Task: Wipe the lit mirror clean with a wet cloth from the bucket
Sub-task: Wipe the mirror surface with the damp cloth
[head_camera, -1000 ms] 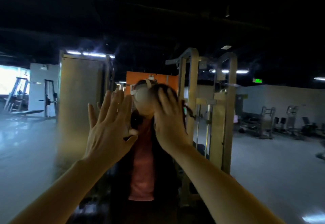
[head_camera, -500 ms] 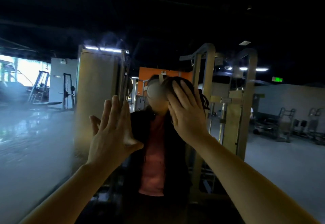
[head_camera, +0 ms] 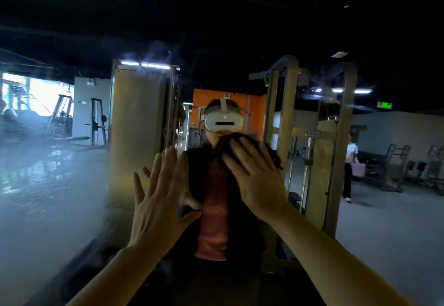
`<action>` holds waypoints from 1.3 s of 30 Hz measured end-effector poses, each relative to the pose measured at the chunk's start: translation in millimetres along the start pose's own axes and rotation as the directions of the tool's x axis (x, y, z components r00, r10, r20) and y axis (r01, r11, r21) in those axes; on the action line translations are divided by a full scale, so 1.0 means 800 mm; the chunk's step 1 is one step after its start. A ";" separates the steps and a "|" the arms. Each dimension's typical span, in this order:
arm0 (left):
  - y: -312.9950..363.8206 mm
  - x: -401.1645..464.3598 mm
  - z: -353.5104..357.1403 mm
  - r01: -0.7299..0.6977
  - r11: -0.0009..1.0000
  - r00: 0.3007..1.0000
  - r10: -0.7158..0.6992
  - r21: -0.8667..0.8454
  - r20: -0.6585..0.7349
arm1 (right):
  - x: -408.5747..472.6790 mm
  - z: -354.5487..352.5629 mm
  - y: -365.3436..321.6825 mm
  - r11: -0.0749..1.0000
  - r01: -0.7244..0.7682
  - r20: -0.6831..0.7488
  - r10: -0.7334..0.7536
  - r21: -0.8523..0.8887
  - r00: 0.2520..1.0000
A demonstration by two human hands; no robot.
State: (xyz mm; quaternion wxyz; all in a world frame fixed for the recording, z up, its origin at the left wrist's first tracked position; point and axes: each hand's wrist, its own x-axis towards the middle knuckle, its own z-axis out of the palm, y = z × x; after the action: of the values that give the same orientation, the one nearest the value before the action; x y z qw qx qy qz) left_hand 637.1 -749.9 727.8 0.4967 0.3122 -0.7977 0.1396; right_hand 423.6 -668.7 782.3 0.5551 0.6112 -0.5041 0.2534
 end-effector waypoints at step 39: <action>0.039 -0.100 0.065 0.014 1.000 0.981 -0.011 -0.014 0.195 | -0.202 0.006 -0.053 0.910 -0.398 0.132 0.412 -0.118 0.902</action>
State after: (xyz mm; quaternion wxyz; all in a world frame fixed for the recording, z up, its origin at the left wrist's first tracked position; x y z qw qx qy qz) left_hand 605.4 -725.2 635.5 0.4194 0.3254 -0.8416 0.0992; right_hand 402.2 -624.3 622.8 0.4760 0.4857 -0.6721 0.2930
